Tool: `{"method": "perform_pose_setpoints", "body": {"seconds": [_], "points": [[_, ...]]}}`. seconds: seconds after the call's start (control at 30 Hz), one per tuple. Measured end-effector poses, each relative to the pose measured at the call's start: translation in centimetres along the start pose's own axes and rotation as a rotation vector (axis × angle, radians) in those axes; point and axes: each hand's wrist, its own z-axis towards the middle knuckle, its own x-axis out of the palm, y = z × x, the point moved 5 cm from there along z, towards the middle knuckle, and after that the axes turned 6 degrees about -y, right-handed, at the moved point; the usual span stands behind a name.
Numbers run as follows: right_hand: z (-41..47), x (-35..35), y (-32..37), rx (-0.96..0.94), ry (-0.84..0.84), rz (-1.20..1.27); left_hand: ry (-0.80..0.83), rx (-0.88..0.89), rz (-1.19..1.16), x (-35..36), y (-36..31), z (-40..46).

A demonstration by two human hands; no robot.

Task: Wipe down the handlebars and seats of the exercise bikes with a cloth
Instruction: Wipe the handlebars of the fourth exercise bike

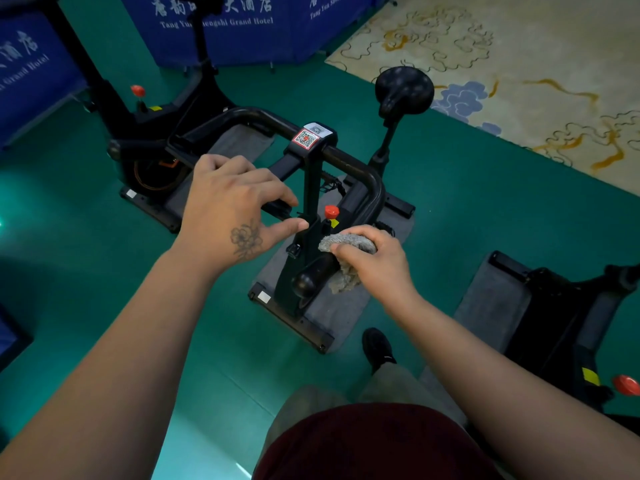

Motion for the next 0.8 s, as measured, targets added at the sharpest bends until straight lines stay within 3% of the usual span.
{"method": "perform_pose_setpoints", "body": {"seconds": [0.1,0.27,0.8], "points": [[-1.6,0.3,0.5,0.086,0.082,0.157,-0.002,-0.004,0.003,0.0,0.0,0.0],[-3.9,0.9,1.9,0.039,0.166,0.198,-0.009,-0.002,-0.003,0.0,0.0,0.0],[-3.9,0.9,1.1,-0.002,0.146,0.157,-0.025,-0.01,-0.012,0.0,0.0,0.0]]}}
